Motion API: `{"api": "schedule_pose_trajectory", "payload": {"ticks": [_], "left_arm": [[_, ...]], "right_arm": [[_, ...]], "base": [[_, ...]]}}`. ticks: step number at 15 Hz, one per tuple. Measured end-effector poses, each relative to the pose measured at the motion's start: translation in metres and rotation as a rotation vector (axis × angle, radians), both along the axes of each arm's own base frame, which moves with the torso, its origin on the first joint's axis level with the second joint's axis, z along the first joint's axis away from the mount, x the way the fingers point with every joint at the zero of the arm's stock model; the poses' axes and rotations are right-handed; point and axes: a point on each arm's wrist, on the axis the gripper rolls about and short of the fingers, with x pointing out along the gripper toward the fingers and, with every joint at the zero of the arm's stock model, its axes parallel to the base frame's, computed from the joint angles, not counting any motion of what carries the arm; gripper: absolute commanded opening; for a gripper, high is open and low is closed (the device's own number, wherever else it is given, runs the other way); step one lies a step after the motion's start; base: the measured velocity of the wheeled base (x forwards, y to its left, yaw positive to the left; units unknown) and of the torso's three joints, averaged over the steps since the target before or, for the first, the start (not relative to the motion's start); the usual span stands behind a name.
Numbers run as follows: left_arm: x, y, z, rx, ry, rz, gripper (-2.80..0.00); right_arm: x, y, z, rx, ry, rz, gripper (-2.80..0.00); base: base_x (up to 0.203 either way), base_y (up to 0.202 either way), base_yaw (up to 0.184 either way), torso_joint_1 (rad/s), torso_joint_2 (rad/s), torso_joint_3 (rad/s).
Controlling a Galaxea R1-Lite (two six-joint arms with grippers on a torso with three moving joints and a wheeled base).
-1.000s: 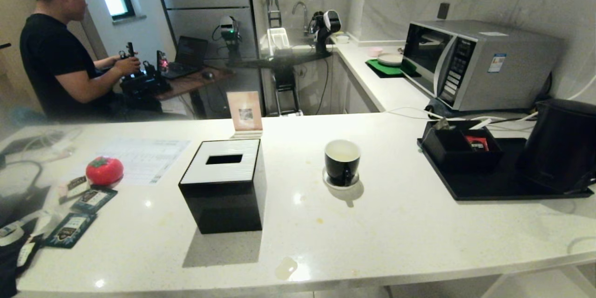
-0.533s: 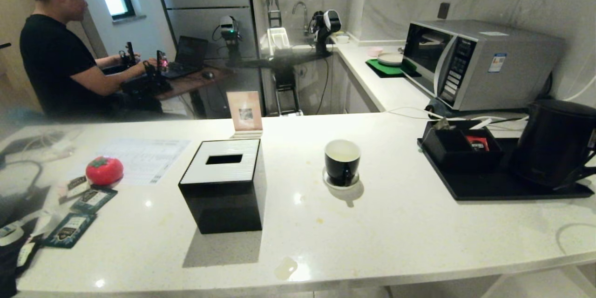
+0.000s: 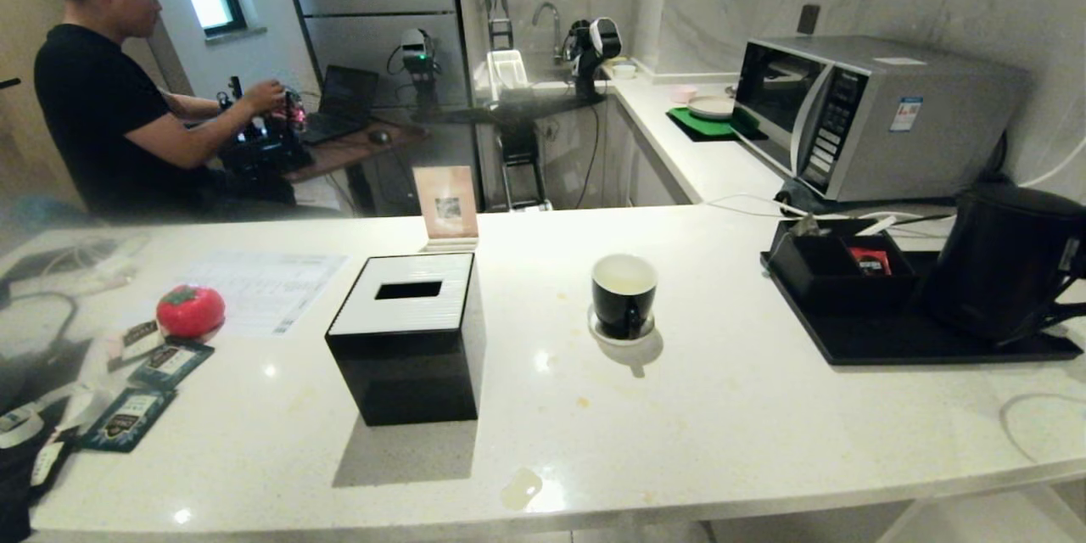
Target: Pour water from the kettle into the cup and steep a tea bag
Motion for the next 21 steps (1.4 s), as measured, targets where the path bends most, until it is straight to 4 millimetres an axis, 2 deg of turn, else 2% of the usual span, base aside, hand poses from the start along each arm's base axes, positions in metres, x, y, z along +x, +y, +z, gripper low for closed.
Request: {"api": "schedule_pose_trajectory", "payload": {"ticks": [11,20,21], "left_arm": [[0.000,0.000,0.000,0.000,0.000,0.000,-2.80],[0.000,0.000,0.000,0.000,0.000,0.000,-2.80],[0.000,0.000,0.000,0.000,0.000,0.000,-2.80]], "right_arm": [[0.015,-0.009,-0.004,-0.015,-0.025,0.001,-2.80],[0.014,0.001,-0.015,-0.014,-0.024,0.019,-2.80],[0.014,0.001,-0.015,-0.013,-0.022,0.020,0.00]], "base": [[0.000,0.000,0.000,0.000,0.00,0.000],[0.000,0.000,0.000,0.000,0.00,0.000],[0.000,0.000,0.000,0.000,0.00,0.000]]}}
